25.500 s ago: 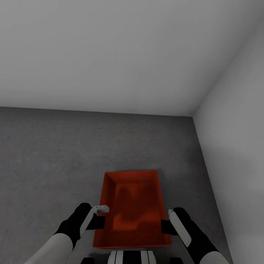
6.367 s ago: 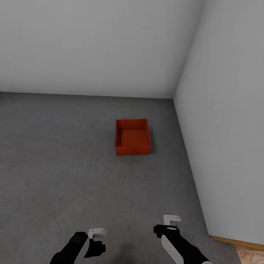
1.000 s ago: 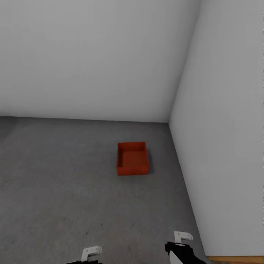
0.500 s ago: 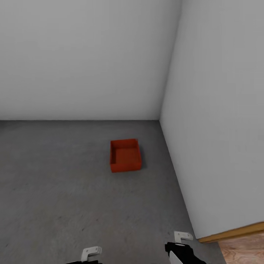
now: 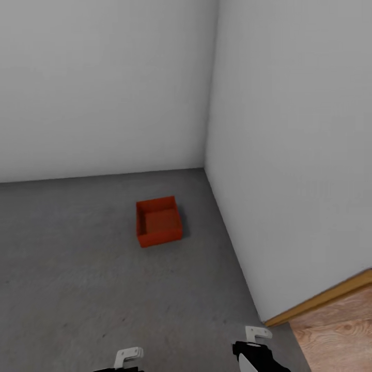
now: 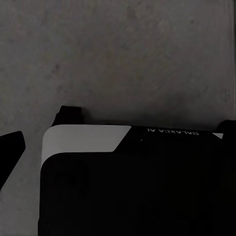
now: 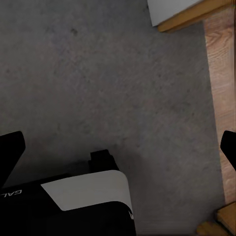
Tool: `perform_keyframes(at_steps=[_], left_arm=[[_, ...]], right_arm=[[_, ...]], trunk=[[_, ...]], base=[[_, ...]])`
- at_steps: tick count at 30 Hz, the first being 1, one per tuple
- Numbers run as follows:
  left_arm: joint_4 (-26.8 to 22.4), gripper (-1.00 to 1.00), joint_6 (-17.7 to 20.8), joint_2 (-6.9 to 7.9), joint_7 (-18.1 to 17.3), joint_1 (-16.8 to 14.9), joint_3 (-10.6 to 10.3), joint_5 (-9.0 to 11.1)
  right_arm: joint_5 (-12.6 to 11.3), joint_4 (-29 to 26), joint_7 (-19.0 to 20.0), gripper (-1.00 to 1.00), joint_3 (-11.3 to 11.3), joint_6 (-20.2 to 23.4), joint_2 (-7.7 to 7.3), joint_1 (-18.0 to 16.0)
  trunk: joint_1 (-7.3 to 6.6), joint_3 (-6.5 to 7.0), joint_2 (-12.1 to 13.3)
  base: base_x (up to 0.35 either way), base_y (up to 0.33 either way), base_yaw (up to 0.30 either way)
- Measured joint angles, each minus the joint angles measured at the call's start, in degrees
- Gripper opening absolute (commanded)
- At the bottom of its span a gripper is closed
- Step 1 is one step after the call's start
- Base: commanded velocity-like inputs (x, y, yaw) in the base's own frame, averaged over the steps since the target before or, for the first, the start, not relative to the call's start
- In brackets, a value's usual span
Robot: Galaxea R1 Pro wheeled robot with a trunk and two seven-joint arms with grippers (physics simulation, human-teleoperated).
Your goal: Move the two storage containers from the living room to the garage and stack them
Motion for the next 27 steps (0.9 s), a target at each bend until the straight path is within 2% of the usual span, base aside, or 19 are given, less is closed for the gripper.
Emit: perform_keyframes(at_steps=[27], left_arm=[[0.0, 1.0, 0.0, 0.0, 0.0, 0.1, 0.0, 0.0]], right_arm=[[0.0, 0.0, 0.0, 1.0, 0.0, 0.0, 0.0, 0.0]], trunk=[[0.0, 0.92, 0.0]], base=[[0.0, 0.0, -0.292]])
